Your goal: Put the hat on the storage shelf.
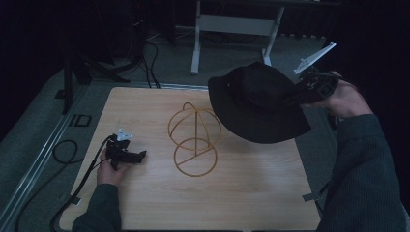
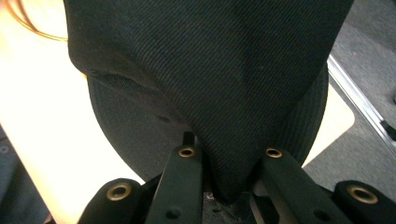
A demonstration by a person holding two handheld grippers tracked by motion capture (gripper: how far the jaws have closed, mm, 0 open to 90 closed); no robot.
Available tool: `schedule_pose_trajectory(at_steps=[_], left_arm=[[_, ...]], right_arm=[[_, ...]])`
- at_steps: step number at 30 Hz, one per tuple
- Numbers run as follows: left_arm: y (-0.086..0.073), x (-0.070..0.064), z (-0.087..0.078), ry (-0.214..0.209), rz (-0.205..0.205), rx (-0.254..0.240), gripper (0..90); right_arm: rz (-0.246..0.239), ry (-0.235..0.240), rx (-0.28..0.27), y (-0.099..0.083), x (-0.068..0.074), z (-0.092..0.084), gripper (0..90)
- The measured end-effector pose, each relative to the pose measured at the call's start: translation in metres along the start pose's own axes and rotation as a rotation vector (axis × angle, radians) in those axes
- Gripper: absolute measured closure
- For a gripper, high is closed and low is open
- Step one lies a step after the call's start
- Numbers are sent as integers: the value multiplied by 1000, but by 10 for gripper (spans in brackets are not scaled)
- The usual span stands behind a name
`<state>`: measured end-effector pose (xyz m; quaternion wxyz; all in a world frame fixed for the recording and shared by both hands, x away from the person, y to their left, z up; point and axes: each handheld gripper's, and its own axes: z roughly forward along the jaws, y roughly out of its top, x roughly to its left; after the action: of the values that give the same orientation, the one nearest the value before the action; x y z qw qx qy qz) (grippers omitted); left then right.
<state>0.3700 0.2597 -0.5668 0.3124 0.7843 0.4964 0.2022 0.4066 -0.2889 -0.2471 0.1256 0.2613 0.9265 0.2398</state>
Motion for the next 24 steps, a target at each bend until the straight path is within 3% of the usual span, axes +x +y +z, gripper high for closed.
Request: schedule_pose_trajectory(at_steps=[14,24], left_arm=[[0,0,0,0,0,1,20],[0,0,0,0,0,1,20]], right_arm=[[-22,27,-31,5,4,-6,854],[-63,64,-60,17,11,-7,855]])
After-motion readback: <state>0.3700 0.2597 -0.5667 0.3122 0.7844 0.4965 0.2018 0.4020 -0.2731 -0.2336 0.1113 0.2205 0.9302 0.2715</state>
